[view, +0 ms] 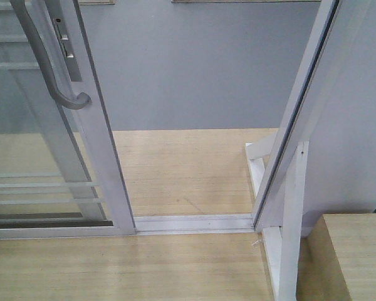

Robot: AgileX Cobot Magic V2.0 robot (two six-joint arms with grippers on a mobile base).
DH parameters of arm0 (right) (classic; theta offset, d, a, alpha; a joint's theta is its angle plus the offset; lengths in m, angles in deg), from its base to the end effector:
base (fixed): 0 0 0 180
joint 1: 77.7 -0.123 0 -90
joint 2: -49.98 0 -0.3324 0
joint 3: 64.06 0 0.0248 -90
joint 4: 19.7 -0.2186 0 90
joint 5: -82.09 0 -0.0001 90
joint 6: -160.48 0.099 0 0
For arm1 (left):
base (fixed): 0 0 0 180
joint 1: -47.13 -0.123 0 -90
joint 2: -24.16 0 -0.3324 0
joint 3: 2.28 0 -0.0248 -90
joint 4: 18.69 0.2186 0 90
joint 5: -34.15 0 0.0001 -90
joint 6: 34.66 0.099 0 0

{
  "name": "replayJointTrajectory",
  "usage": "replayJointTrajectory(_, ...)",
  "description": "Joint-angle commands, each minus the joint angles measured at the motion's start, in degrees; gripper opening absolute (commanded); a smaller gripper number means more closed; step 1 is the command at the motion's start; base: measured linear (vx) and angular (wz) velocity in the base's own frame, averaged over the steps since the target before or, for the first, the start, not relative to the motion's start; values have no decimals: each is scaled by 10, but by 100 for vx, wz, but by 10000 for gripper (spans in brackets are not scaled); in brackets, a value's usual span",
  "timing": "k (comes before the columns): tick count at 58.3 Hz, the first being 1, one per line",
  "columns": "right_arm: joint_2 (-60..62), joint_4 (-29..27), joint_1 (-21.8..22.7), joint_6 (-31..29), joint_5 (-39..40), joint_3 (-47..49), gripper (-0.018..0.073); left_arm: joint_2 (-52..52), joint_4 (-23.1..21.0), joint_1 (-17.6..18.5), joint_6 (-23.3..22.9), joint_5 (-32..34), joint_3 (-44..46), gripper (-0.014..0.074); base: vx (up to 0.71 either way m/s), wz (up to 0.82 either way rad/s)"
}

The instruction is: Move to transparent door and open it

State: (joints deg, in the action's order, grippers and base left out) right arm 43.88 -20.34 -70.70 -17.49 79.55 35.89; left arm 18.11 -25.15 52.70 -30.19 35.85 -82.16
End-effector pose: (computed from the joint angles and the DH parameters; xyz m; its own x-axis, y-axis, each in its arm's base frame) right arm -0.0150 0.0019 0.1999 0.0283 0.0434 -0.9987 0.1202 0.9917 0.0465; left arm -0.0156 0.0018 0.2081 0.0966 -0.0443 -0.9943 0.0972 0.9947 -0.0348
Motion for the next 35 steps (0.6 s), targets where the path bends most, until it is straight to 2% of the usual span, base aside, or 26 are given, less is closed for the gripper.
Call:
replayJointTrajectory(1,8,6,3,-4,45,-8,-5,7,-1,2,-4,49,-16,-6,0,0)
replayJointTrajectory(35,8,6,3,-4,45,-8,-5,7,-1,2,-4,49,-16,-6,0,0)
